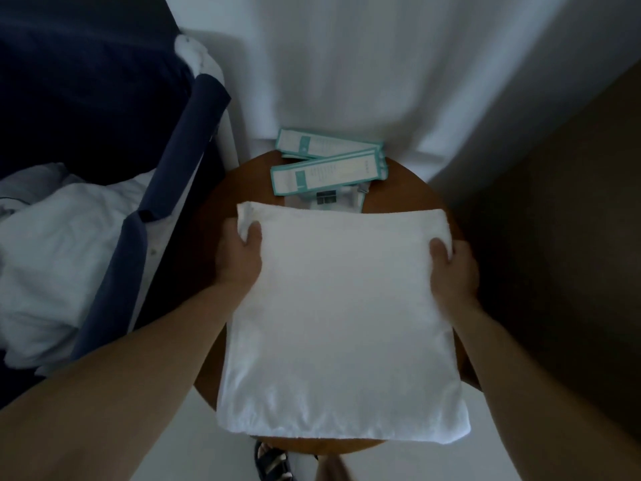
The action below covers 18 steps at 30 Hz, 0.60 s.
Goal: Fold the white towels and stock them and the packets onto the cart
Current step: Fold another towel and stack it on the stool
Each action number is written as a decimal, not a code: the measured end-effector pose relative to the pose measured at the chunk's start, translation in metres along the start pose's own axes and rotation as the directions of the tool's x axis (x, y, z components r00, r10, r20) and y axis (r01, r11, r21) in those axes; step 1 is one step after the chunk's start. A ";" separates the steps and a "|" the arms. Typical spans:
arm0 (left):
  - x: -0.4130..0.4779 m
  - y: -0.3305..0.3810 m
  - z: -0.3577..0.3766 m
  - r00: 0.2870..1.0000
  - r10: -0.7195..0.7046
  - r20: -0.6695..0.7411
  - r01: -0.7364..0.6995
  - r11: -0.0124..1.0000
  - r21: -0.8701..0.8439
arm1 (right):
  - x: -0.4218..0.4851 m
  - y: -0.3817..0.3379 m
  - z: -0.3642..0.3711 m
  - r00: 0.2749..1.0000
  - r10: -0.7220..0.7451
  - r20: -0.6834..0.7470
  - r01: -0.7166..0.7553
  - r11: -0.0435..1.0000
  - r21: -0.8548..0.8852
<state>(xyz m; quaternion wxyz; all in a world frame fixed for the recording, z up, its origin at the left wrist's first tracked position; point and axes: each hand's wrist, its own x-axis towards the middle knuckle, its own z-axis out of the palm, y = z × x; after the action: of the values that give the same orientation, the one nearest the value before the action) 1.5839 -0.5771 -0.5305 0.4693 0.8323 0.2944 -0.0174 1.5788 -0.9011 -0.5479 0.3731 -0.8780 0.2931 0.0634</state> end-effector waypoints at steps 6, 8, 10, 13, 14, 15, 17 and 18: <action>0.019 -0.015 0.018 0.997 -0.074 0.018 0.070 0.981 0.183 | -0.001 0.009 0.010 1.000 0.025 0.000 -0.025 0.995 -0.099; 0.016 -0.016 0.021 0.999 0.024 -0.043 -0.006 0.927 0.375 | -0.006 -0.002 0.013 0.989 -0.136 -0.065 0.121 0.973 -0.197; -0.003 -0.021 0.023 0.951 0.306 0.049 -0.277 0.769 0.576 | -0.020 -0.009 0.017 0.913 -0.393 -0.106 0.336 0.874 -0.351; -0.043 -0.037 0.032 0.755 0.508 0.413 -0.648 0.487 0.586 | -0.042 -0.007 0.034 0.817 -0.562 0.124 0.533 0.656 -0.534; -0.054 -0.044 0.036 0.735 0.474 0.486 -0.676 0.453 0.581 | -0.046 -0.002 0.041 0.816 -0.540 0.208 0.553 0.620 -0.557; -0.062 -0.051 0.039 0.737 0.426 0.525 -0.675 0.440 0.592 | -0.050 0.004 0.047 0.816 -0.512 0.267 0.561 0.593 -0.578; -0.067 -0.060 0.044 0.754 0.379 0.537 -0.657 0.429 0.620 | -0.051 0.013 0.054 0.825 -0.461 0.327 0.555 0.559 -0.616; -0.066 -0.061 0.045 0.758 0.373 0.536 -0.653 0.426 0.627 | -0.050 0.013 0.054 0.831 -0.436 0.345 0.550 0.554 -0.625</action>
<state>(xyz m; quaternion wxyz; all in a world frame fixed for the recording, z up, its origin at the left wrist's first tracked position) 1.5101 -0.6202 -0.5822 0.0774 0.9836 -0.0961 -0.1314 1.5364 -0.8476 -0.5785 0.0340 -0.9903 -0.0411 0.1280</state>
